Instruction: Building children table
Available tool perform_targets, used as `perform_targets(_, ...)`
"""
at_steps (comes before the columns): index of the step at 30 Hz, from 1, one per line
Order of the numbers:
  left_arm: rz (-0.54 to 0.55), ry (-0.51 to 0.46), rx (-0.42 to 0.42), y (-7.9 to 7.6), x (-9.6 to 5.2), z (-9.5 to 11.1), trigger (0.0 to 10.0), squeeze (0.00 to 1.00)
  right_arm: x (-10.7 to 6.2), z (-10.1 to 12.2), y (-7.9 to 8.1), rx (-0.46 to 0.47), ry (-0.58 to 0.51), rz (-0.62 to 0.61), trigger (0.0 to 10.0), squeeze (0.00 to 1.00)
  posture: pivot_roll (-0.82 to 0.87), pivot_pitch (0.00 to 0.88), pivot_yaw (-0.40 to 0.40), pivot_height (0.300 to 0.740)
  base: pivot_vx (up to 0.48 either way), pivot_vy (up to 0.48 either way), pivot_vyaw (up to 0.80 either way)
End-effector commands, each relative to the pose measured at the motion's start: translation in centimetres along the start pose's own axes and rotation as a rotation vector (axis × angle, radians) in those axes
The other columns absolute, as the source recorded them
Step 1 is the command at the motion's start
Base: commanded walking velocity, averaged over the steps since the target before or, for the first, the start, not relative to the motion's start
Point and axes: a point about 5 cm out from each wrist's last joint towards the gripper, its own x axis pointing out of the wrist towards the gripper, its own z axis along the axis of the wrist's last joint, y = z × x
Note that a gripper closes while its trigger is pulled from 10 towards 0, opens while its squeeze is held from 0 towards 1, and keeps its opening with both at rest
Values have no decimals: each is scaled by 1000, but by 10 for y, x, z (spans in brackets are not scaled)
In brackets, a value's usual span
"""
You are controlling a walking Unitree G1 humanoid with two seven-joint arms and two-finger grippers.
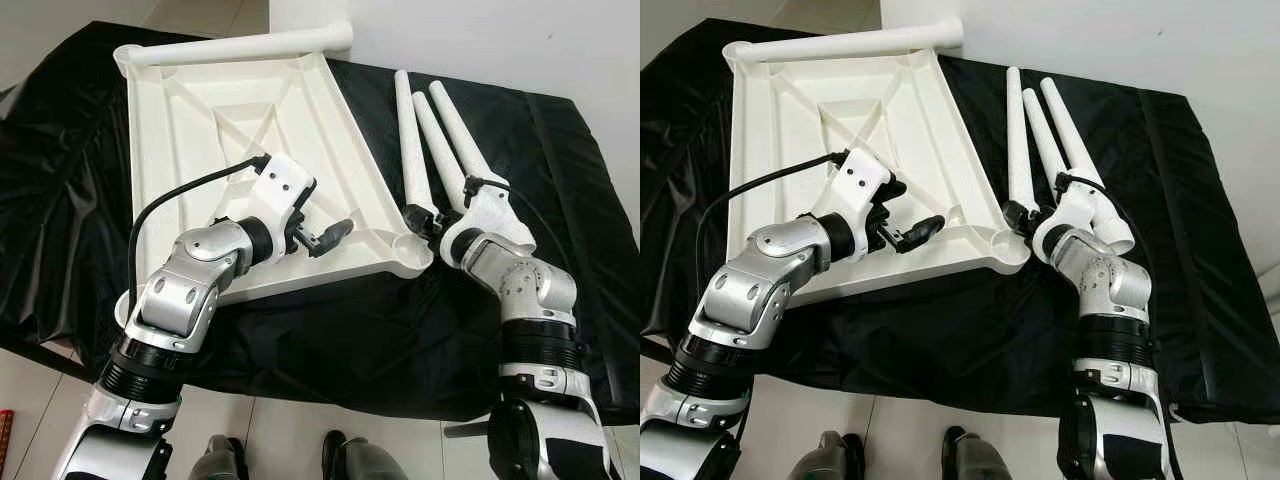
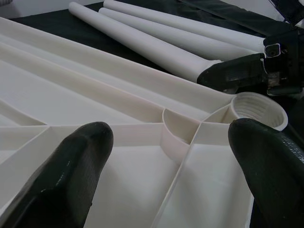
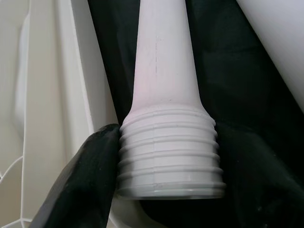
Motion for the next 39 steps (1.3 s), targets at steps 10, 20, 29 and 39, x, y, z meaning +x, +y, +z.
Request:
perform_targets(10, 63, -13, 5, 2, -2, 2, 10000, 0, 4, -14, -1, 19, 72, -27, 10000, 0, 59, 211, -73, 740, 0, 0, 0)
perform_targets(20, 43, -69, -30, 3, -3, 10, 10000, 0, -6, 13, 1, 49, -237, -6, 10000, 0, 60, 203, -76, 740, 0, 0, 0)
perform_targets(29, 27, -79, -32, 3, -3, 12, 10000, 0, -12, 14, 8, 38, -289, 32, 10000, 0, 59, 191, -72, 740, 0, 0, 0)
perform_targets(39, 39, -78, -26, 6, -1, 13, 10000, 0, -12, 13, 20, -11, -278, 141, 10000, 0, 66, 166, -69, 740, 0, 0, 0)
